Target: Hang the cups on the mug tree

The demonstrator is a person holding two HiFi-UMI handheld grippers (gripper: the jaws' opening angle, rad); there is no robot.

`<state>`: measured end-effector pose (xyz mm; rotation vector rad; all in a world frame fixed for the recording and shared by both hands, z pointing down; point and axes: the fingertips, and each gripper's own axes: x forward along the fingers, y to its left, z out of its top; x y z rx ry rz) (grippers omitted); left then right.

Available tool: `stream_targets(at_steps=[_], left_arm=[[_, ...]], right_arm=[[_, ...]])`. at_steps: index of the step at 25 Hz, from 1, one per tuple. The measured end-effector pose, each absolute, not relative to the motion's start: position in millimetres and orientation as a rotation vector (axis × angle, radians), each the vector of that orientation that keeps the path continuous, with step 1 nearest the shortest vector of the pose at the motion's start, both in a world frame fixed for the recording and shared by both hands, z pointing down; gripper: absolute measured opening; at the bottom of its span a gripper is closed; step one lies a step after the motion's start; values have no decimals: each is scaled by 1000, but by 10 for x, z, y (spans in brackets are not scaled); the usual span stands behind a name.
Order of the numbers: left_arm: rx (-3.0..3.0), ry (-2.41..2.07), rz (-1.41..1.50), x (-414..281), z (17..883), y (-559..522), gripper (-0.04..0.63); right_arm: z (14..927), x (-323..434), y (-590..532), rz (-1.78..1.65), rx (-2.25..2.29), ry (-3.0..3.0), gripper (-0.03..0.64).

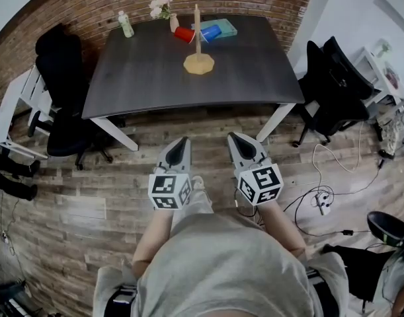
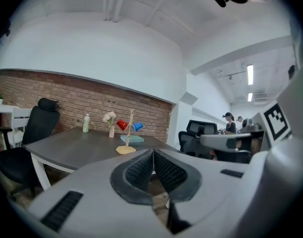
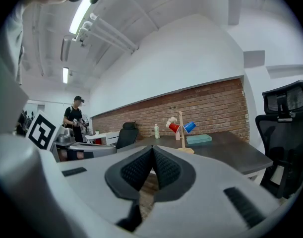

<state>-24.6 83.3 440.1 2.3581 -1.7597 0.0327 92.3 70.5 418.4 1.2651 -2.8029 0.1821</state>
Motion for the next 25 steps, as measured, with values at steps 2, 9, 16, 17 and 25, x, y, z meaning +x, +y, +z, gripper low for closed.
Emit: stream_targets(at_steps=[2, 9, 16, 17, 25], left_arm=[[2360, -1761, 33, -226, 4406, 920, 12], [2366, -1755, 25, -179, 4392, 1097, 12], [2367, -1752, 16, -162, 4395, 1189, 12], [2364, -1754, 16, -166, 4394, 1195, 12], [2349, -1772, 4, -184, 4369, 1184, 12]], right_arm=[[4193, 933, 797, 183, 1263, -2808, -2], [4192, 969, 979, 192, 1278, -2812, -2], [4174, 1021, 1053, 160, 1330, -2784, -2], [4170, 1021, 1061, 159, 1329, -2785, -2], [4155, 1027, 1067, 164, 1315, -2798, -2]])
